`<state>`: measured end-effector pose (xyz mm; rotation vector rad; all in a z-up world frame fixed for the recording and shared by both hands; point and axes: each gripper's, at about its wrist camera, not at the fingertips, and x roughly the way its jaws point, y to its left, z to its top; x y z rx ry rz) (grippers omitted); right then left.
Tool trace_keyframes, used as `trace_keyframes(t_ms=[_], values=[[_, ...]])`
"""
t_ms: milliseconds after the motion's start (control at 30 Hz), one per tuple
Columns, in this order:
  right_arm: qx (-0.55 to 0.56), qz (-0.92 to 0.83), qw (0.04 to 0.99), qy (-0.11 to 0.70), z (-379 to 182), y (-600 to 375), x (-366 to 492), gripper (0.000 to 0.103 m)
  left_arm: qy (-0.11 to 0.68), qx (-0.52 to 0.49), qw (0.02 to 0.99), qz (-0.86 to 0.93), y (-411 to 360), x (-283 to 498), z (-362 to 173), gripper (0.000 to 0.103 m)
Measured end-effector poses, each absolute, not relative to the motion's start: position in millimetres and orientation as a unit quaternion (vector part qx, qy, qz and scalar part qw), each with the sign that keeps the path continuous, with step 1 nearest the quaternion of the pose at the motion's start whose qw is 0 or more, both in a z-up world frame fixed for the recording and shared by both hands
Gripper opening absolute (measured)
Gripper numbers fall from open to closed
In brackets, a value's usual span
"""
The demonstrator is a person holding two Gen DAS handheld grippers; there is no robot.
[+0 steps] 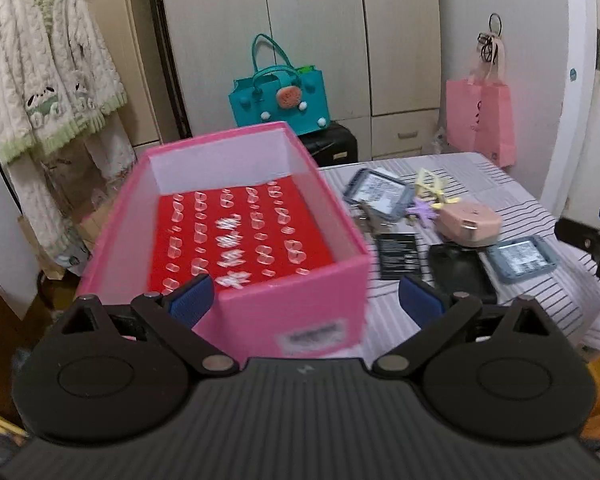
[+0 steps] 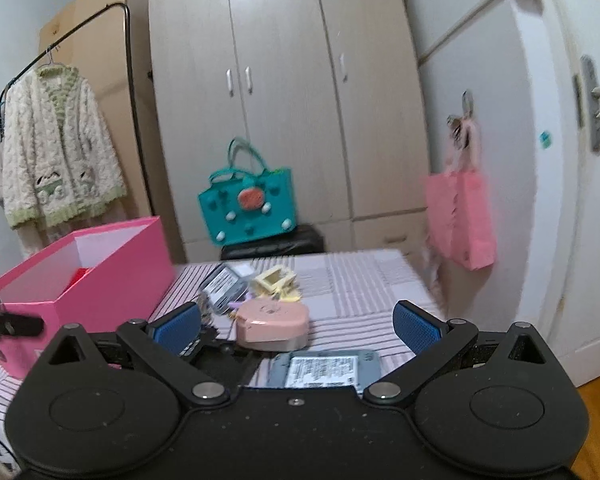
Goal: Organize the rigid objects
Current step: 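Reach the right gripper to the pink round case and grasp it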
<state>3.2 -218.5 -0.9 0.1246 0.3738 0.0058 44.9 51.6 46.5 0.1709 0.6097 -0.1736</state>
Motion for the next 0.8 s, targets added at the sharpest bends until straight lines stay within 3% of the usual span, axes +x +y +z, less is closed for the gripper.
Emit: trace_keyframes(t_ms=[300,467,600,667,800], values=[[0.088,0.041,0.961,0.258,-18.0,-209.5,42.7,0.103,0.328,0.145,0.933,-0.029,110.5,90.5,91.2,0.1],[0.072,0.048,0.96,0.266,-22.7,-197.5,73.4,0.103,0.391,0.103,0.912,-0.063,142.4,131.9,93.1,0.095],[0.077,0.027,0.954,0.287,-35.7,-201.4,102.1,0.103,0.397,0.075,0.914,-0.018,171.2,168.1,81.8,0.093],[0.079,0.03,0.95,0.301,-41.6,-204.8,114.1,0.103,0.42,0.058,0.905,-0.026,184.5,184.8,72.3,0.088],[0.093,0.049,0.938,0.33,-47.2,-211.6,132.1,0.103,0.446,0.074,0.892,-0.025,194.6,204.8,52.3,0.068]])
